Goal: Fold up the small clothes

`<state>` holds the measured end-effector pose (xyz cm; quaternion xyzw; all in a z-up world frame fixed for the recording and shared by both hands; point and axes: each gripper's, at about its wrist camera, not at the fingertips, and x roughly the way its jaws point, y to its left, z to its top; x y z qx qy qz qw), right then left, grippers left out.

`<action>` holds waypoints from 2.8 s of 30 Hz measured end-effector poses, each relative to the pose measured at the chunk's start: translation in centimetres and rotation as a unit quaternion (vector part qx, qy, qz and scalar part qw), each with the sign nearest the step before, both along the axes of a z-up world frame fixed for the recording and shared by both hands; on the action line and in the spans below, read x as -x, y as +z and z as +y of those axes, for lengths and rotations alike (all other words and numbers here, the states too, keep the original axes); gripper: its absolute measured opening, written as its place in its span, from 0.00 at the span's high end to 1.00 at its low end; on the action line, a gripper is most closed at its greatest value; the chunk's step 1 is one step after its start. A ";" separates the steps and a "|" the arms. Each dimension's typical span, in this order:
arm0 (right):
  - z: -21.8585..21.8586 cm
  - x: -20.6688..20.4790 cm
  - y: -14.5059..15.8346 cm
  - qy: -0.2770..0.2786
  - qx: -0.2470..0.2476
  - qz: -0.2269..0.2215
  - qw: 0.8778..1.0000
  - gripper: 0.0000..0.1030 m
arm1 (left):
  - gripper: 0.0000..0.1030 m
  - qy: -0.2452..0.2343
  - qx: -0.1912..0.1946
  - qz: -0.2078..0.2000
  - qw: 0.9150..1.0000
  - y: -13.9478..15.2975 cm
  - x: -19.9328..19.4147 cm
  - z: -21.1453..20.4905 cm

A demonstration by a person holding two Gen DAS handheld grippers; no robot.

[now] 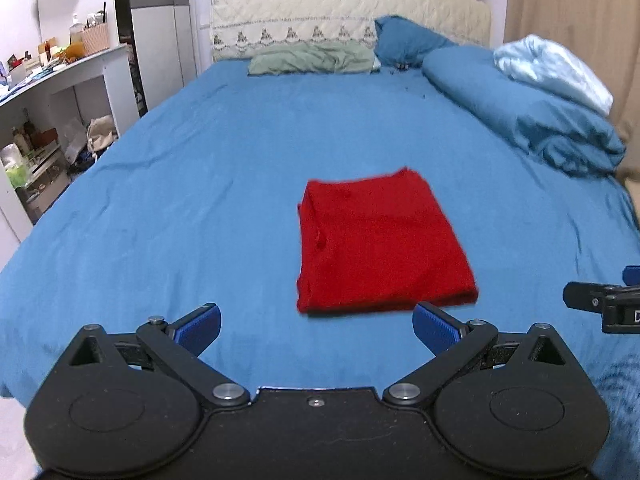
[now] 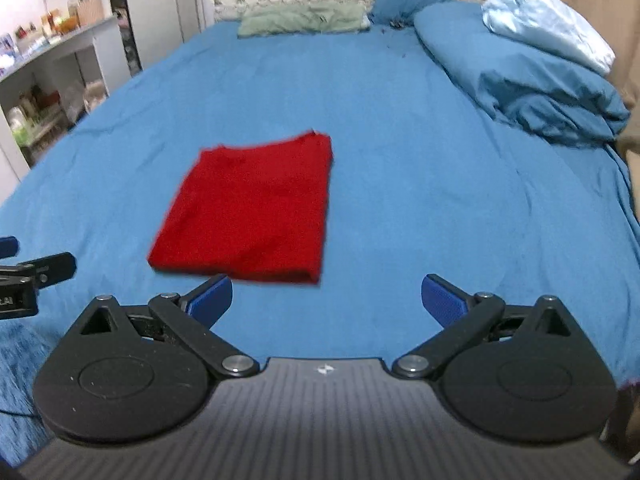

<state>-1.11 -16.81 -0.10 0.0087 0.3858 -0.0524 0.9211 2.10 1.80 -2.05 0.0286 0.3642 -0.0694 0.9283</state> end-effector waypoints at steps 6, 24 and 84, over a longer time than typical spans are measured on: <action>0.2 1.7 -2.6 -0.012 -0.009 0.036 0.999 0.00 | 0.00 -0.002 0.001 0.003 1.000 -0.8 1.0 -0.1; 0.2 2.5 -1.8 -0.018 -0.005 0.030 0.999 0.00 | 0.00 -0.004 -0.009 -0.017 1.000 -0.5 1.7 -0.4; 0.9 2.4 -1.4 -0.014 -0.009 0.028 0.999 0.00 | 0.00 -0.002 -0.007 -0.039 0.999 -0.1 2.1 -0.5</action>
